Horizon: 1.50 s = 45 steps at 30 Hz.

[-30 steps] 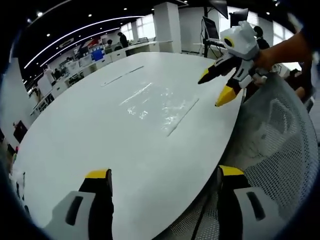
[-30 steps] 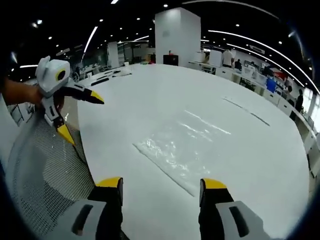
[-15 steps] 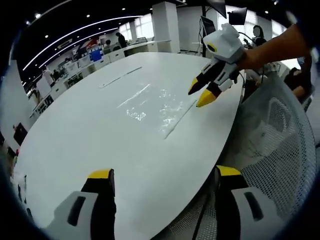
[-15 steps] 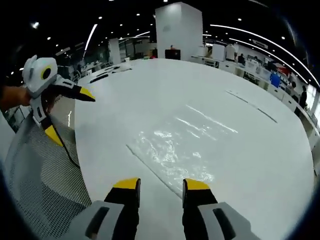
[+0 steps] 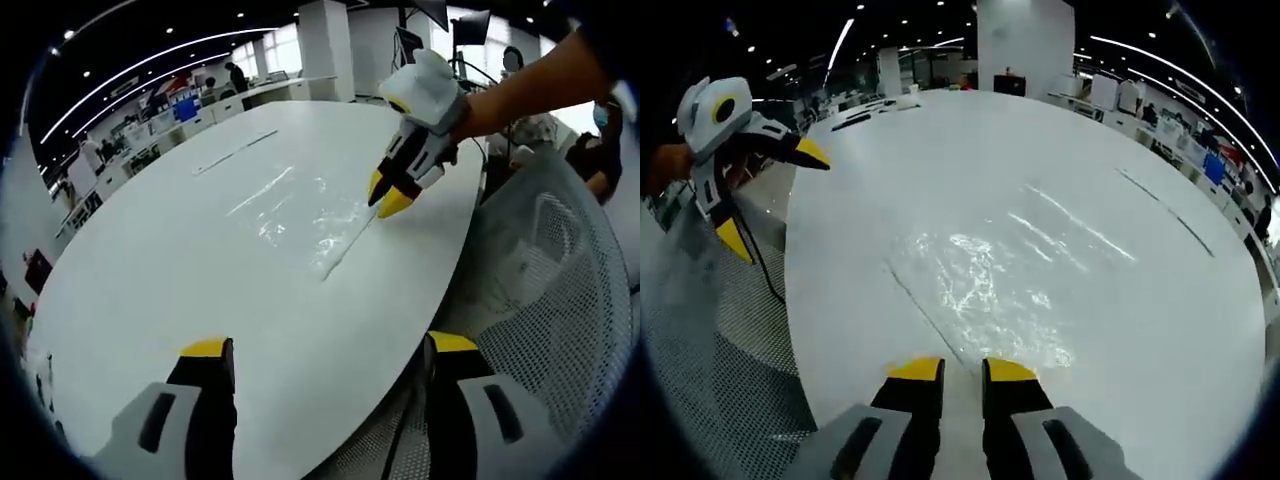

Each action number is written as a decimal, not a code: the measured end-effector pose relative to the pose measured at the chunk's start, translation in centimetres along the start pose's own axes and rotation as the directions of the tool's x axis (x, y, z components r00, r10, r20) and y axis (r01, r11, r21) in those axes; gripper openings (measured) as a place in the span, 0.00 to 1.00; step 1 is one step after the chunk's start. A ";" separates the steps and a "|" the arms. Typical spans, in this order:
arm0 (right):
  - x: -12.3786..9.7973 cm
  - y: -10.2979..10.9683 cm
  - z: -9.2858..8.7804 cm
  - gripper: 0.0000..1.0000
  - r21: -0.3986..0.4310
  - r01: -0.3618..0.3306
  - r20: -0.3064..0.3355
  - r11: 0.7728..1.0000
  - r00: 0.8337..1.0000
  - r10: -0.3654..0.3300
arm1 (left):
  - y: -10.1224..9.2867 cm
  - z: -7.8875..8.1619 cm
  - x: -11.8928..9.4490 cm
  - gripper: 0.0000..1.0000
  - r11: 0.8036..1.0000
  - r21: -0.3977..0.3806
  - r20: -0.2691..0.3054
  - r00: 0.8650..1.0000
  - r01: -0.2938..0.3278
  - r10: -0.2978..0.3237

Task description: Open the resealable bag by pulling the two sides of the seal apart until the entire bag opening is separated and visibly accessible.

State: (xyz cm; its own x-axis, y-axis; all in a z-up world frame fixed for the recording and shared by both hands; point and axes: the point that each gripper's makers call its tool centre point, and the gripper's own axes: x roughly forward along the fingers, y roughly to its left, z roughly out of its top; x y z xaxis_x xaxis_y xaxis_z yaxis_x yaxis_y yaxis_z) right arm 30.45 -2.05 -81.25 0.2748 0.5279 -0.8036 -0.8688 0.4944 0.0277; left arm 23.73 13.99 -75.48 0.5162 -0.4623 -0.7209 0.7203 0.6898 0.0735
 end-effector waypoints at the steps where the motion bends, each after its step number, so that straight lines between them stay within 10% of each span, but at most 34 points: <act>1: 0.0 0.0 -0.2 0.10 -0.004 -0.005 -0.010 1.000 1.000 0.005 | 0.0 0.1 0.0 0.76 1.000 -0.003 0.003 1.000 0.001 -0.001; 45: -1.9 2.8 0.3 0.00 -0.298 -0.257 -0.116 0.919 0.966 0.232 | -0.5 1.2 2.8 0.61 0.992 0.049 -0.013 0.994 0.113 -0.113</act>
State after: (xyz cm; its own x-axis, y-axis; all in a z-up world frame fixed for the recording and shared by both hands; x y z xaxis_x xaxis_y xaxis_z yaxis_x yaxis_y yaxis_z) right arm 27.65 -1.49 -79.50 0.0157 0.5447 -0.8385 -0.9921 0.1129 0.0548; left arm 25.37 11.66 -76.70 0.4259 -0.5302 -0.7332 0.7962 0.6045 0.0253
